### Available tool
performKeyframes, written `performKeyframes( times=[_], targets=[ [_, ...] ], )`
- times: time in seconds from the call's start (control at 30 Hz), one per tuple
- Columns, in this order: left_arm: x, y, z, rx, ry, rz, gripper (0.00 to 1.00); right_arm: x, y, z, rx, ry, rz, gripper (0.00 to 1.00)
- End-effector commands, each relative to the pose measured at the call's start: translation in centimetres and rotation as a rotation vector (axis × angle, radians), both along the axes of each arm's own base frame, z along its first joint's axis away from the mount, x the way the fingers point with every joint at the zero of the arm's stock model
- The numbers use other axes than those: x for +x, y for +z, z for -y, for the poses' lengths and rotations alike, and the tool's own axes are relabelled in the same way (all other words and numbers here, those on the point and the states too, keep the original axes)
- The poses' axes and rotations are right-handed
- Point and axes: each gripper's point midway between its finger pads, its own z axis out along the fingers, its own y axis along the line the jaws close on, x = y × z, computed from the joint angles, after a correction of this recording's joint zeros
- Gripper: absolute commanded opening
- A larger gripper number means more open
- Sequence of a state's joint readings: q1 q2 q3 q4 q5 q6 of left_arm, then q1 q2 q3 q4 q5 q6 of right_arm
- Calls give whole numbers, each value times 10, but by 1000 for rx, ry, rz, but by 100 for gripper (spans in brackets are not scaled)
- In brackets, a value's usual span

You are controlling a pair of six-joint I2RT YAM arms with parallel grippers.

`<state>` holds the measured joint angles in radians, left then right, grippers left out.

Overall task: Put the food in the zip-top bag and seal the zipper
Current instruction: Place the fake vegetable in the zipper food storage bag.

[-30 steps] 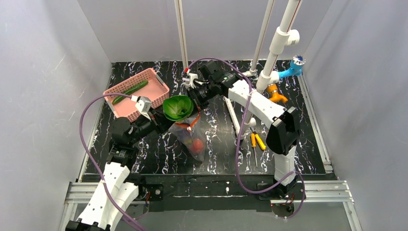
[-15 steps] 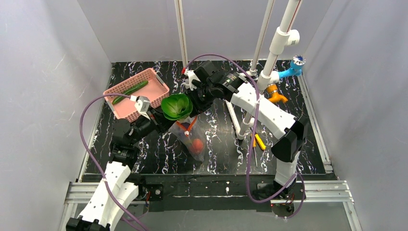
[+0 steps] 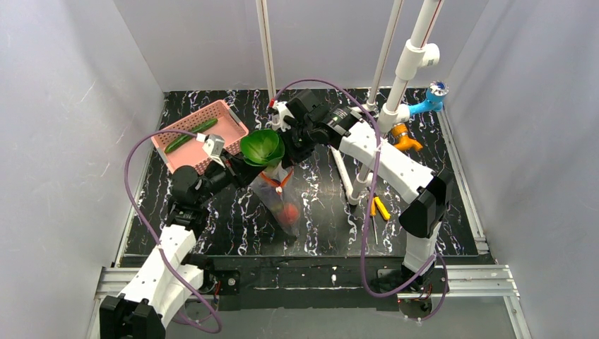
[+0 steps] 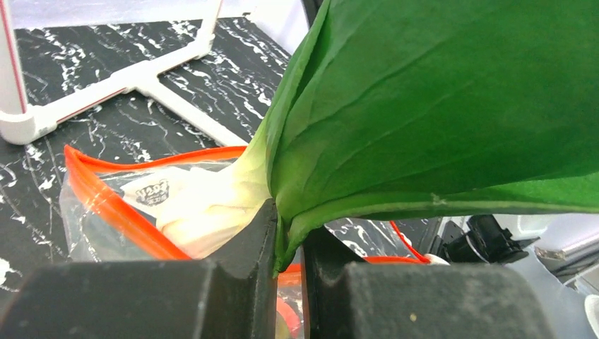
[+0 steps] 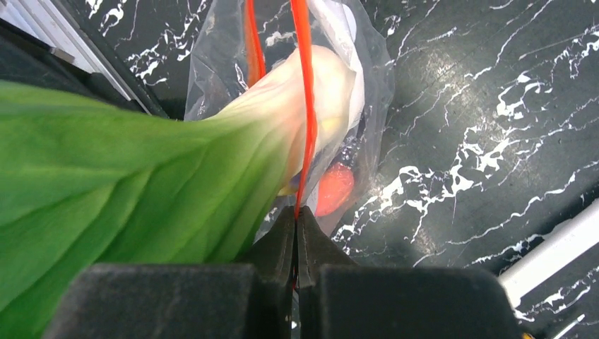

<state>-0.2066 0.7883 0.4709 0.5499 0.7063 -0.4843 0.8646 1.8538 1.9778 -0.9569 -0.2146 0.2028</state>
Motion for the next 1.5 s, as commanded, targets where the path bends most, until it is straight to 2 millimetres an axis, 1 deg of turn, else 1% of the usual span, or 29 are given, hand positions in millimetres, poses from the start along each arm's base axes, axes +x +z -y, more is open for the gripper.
performKeyframes(
  times=[0.0, 0.1, 0.23, 0.3, 0.43, 0.53, 0.57, 0.6, 0.63, 0.67, 0.7, 0.73, 0.77, 0.8, 0.87, 0.9, 0.93, 0.97, 1.03, 1.17, 1.2, 1.27, 1.3, 1.4, 1.43, 1.47],
  targets=[
    [20, 3, -10, 15, 105, -5, 0, 6, 17, -3, 79, 13, 46, 1],
    [25, -18, -18, 43, 167, -81, 0, 14, 15, 1, 83, -21, 39, 1],
    [22, -31, -24, 80, 195, -100, 0, 16, 18, 3, 100, -19, 59, 1],
    [23, -32, -22, 96, 183, -104, 0, 17, 18, 4, 103, -21, 67, 1],
    [27, -28, -8, 71, 126, -79, 0, 18, 24, 2, 134, -13, 57, 1],
    [29, -31, -4, 99, 95, -88, 1, 20, 31, 1, 149, -14, 57, 1],
    [29, -34, -4, 122, 92, -104, 9, 20, 32, 1, 153, -13, 55, 1],
    [28, -34, -4, 135, 85, -112, 24, 20, 34, 1, 159, -15, 56, 1],
    [26, -34, -4, 153, 83, -120, 33, 22, 35, 1, 161, -21, 55, 1],
    [22, -30, -8, 173, 100, -127, 47, 22, 36, 1, 170, -19, 53, 1],
    [10, -13, -18, 185, 141, -108, 66, 24, 38, 2, 181, -24, 51, 1],
    [4, -12, -21, 200, 148, -136, 71, 24, 38, 2, 184, -22, 50, 1],
    [-1, -7, -24, 225, 151, -155, 72, 24, 38, 1, 187, -17, 49, 1],
    [-6, -3, -23, 227, 133, -143, 72, 24, 40, 1, 194, -10, 53, 1],
    [-9, 0, -21, 233, 114, -149, 72, 22, 42, 0, 209, 12, 60, 1],
    [-13, 1, -18, 241, 80, -123, 76, 19, 40, 1, 209, 24, 58, 1],
    [-11, 3, -19, 258, 81, -88, 80, 17, 39, 1, 213, 38, 54, 1],
    [-6, 6, -20, 307, 88, -24, 82, 15, 40, 1, 221, 46, 52, 1],
    [3, 13, -20, 343, 108, 39, 82, 14, 42, 0, 233, 53, 54, 1],
    [17, 29, -14, 344, 117, 113, 86, 14, 47, -2, 246, 60, 56, 1],
    [19, 29, -11, 344, 101, 118, 87, 13, 48, -4, 253, 66, 54, 1],
    [20, 22, -2, 357, 50, 102, 87, 14, 46, -5, 254, 66, 47, 1],
    [18, 17, 2, 360, 20, 98, 85, 15, 45, -5, 252, 64, 46, 1],
    [0, -3, 12, 351, -91, 85, 72, 16, 45, -4, 252, 49, 41, 1],
    [-6, -11, 14, 350, -125, 70, 65, 17, 47, -4, 258, 46, 40, 1],
    [-10, -19, 16, 351, -153, 50, 56, 17, 49, -4, 266, 44, 40, 1]
  ],
)
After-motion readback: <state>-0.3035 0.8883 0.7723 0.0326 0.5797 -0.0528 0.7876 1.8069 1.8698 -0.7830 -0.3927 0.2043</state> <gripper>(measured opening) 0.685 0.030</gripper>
